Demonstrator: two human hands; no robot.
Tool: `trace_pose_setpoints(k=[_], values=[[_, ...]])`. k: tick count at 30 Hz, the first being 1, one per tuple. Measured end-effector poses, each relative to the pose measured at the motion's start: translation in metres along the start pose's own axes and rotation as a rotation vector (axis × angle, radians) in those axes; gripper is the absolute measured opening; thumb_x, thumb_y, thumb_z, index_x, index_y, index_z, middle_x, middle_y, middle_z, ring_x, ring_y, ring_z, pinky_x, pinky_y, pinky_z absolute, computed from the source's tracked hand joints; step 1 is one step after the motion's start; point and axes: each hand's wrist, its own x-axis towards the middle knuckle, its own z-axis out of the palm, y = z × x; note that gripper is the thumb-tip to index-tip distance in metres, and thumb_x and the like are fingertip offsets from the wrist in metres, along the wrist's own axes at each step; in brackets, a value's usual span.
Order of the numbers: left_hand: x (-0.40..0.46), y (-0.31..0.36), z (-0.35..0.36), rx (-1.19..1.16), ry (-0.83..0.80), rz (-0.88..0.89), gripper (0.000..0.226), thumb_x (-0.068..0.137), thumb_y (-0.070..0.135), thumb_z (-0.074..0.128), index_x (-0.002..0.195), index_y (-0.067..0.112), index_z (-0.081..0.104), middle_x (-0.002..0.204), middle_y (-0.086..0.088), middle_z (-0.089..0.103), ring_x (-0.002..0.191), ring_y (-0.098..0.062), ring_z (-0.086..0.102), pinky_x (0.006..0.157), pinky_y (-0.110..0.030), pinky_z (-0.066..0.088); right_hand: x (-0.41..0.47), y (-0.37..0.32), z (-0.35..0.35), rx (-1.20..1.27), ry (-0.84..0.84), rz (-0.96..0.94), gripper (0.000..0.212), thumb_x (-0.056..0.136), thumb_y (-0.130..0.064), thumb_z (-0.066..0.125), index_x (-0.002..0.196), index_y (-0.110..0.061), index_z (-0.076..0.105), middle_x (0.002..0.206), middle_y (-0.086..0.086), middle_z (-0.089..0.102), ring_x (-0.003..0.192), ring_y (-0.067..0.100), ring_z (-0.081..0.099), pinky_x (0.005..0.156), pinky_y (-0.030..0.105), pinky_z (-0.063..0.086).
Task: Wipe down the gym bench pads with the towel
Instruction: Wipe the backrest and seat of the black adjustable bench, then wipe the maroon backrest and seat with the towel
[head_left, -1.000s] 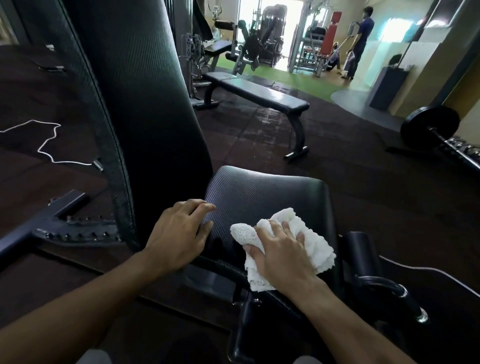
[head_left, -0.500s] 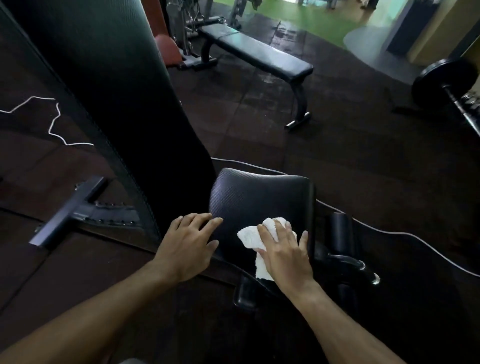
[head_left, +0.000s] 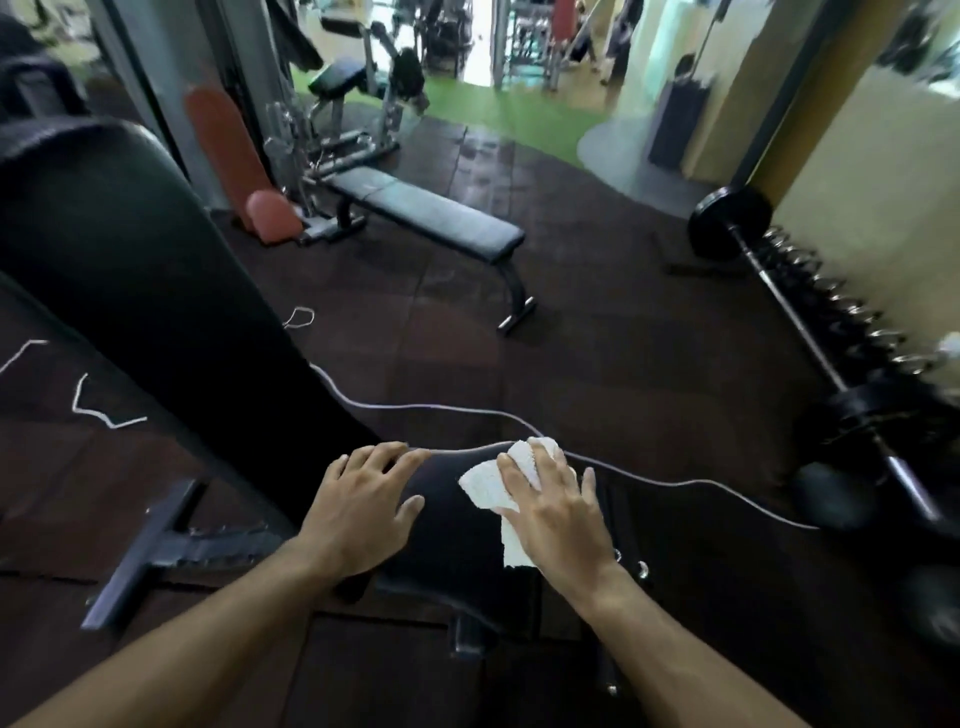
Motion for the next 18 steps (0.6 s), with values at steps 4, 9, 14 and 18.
trace_pose_setpoints(k=[4,9,14,18], values=[[0.034,0.014,-0.024,-0.018,0.012,0.108,0.058,0.085,0.051,0.047,0.142,0.040,0.045,0.145,0.009,0.049,0.134,-0.020,0.045,0.110,-0.048,0.036,0.003,0.015,-0.032,-0.117,0.056,0.079,0.071,0.075,-0.050,0.083,0.135,-0.023,0.058,0.141,0.021,0.057,0.121,0.044,0.062,0.083,0.072,0.053],[0.089,0.030,-0.040,-0.056,-0.017,0.314,0.063,0.084,0.056,0.043,0.145,0.041,0.040,0.147,0.009,0.046,0.137,-0.020,0.040,0.113,-0.048,0.032,0.003,0.028,-0.054,-0.231,0.068,0.265,0.070,0.076,-0.053,0.081,0.135,-0.024,0.059,0.141,0.021,0.058,0.119,0.043,0.064,0.083,0.071,0.054],[0.126,0.056,-0.042,-0.072,-0.057,0.610,0.065,0.087,0.059,0.047,0.147,0.037,0.037,0.148,0.006,0.044,0.138,-0.022,0.039,0.113,-0.048,0.033,-0.020,0.027,-0.075,-0.247,0.068,0.534,0.071,0.076,-0.049,0.083,0.135,-0.021,0.055,0.139,0.024,0.057,0.118,0.043,0.064,0.080,0.073,0.053],[0.128,0.092,-0.036,-0.109,-0.129,0.806,0.066,0.091,0.058,0.051,0.150,0.037,0.032,0.152,0.009,0.038,0.141,-0.019,0.033,0.116,-0.043,0.028,-0.061,0.017,-0.090,-0.284,0.028,0.778,0.076,0.077,-0.044,0.085,0.138,-0.022,0.047,0.140,0.024,0.056,0.120,0.042,0.062,0.082,0.071,0.054]])
